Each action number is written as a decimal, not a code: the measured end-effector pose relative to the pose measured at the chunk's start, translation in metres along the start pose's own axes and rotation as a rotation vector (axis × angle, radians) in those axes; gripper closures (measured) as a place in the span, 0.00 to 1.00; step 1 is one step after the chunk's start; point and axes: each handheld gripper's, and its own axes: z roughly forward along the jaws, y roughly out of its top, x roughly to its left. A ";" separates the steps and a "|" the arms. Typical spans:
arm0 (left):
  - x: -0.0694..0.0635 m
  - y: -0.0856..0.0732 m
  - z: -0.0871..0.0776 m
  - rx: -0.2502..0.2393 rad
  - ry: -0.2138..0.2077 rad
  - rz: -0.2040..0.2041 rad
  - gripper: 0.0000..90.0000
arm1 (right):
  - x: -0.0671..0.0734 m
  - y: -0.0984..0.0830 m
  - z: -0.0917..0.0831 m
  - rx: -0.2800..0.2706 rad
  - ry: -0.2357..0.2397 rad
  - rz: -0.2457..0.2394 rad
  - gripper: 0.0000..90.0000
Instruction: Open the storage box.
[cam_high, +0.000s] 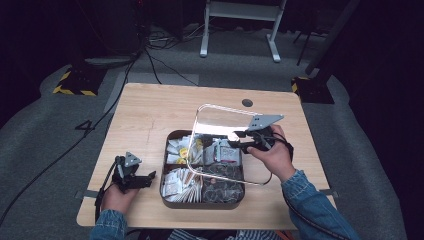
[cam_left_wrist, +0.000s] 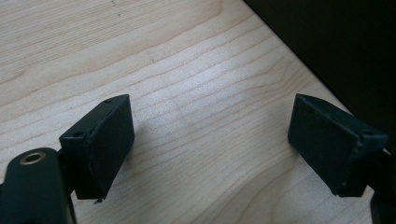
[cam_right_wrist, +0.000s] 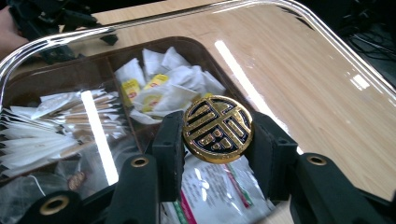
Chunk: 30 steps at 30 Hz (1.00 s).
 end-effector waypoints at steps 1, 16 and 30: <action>0.000 0.000 0.000 0.000 0.000 0.000 0.17 | -0.003 -0.002 -0.003 -0.002 -0.007 0.008 0.65; 0.000 0.000 0.000 -0.003 -0.002 -0.001 0.17 | -0.046 -0.028 -0.044 -0.019 -0.119 0.110 0.65; -0.001 0.000 0.000 -0.004 -0.004 0.000 0.17 | -0.066 -0.059 -0.085 -0.048 -0.225 0.173 0.65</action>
